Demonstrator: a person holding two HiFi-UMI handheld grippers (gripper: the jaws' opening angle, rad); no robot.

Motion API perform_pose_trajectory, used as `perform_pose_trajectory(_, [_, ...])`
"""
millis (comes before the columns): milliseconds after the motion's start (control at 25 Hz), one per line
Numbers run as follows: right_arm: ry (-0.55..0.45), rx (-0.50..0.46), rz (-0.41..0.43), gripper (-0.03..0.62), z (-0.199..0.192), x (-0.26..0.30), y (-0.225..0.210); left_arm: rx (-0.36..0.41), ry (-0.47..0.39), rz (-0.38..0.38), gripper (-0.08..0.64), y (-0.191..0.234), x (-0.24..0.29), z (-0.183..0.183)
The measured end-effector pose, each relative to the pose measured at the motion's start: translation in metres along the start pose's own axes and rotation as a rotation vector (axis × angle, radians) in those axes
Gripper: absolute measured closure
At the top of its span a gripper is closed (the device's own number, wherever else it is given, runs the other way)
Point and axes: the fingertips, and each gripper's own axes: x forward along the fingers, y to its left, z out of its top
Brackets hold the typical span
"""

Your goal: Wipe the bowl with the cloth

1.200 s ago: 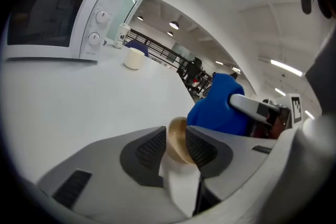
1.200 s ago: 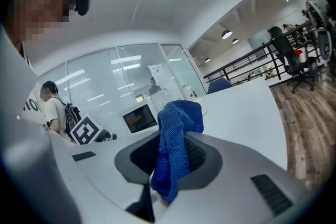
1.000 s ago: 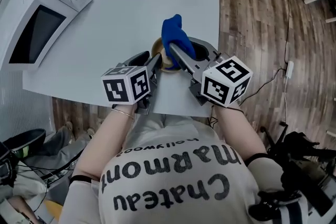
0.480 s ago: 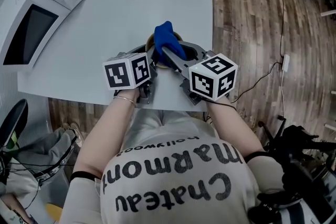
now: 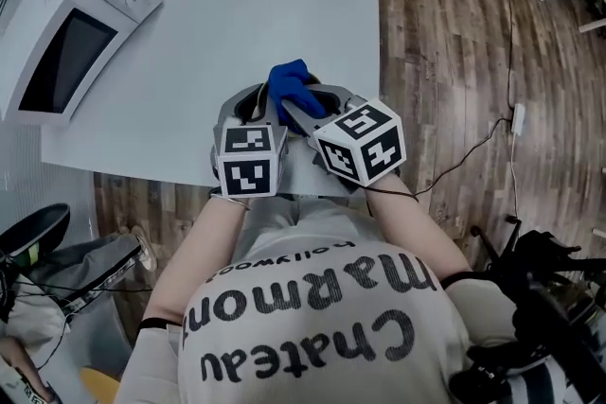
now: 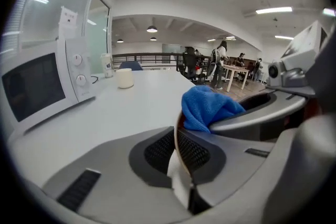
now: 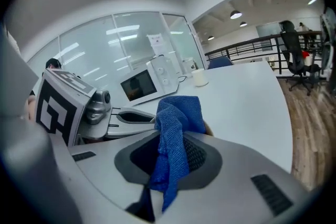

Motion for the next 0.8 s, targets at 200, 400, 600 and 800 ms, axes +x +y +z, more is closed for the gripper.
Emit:
perform_pose_trajectory(200, [0.039, 0.081, 0.028, 0.526, 0.004, 0.007, 0.008, 0.035, 0.017, 0.022, 0.546, 0.007, -0.015, 0.003])
perform_pose_trajectory(400, [0.013, 0.174, 0.004, 0.526, 0.012, 0.016, 0.010, 0.134, 0.021, 0.093, 0.546, 0.015, -0.027, 0.012])
perform_pose_trajectory(600, [-0.085, 0.337, -0.025, 0.526, 0.018, 0.012, 0.001, 0.237, 0.009, 0.130, 0.526, 0.009, -0.036, 0.025])
perform_pose_trajectory(800, [-0.159, 0.562, -0.006, 0.526, 0.022, 0.011, -0.003, 0.225, -0.053, 0.169, 0.514, 0.014, -0.044, 0.039])
